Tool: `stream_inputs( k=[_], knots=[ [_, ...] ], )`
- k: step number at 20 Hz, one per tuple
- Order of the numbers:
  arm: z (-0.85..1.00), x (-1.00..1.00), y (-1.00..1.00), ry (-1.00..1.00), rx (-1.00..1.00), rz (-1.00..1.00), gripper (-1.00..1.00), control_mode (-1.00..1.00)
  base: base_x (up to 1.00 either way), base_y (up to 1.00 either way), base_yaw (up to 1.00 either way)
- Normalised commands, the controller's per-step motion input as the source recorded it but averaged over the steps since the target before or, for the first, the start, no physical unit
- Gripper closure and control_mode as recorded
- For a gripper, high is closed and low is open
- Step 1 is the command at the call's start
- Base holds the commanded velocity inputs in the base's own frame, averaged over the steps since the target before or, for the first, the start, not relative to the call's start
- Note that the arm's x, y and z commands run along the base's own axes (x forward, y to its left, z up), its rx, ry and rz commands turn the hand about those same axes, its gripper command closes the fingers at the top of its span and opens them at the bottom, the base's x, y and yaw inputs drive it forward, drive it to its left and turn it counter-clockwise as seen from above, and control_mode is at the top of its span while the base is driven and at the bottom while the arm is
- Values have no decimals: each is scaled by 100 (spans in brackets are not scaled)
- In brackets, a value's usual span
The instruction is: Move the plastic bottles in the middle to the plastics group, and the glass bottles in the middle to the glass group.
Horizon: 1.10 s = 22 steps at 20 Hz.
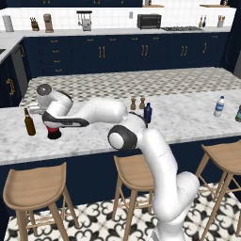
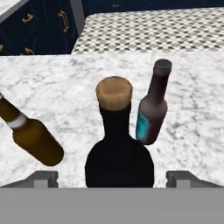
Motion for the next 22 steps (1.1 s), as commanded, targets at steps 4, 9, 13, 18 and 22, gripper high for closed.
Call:
stream_inputs(
  k=[4, 9, 13, 18, 22],
  knots=[
    [46, -70, -47, 0, 0, 3, -100, -100, 0, 0, 0],
    [46, -54, -95, 0, 0, 0, -100, -100, 0, 0, 0],
    [43, -44, -100, 3, 0, 0, -100, -100, 0, 0, 0],
    [34, -29, -100, 4, 0, 0, -100, -100, 0, 0, 0],
    [23, -18, -100, 3, 0, 0, -100, -100, 0, 0, 0]
  ],
)
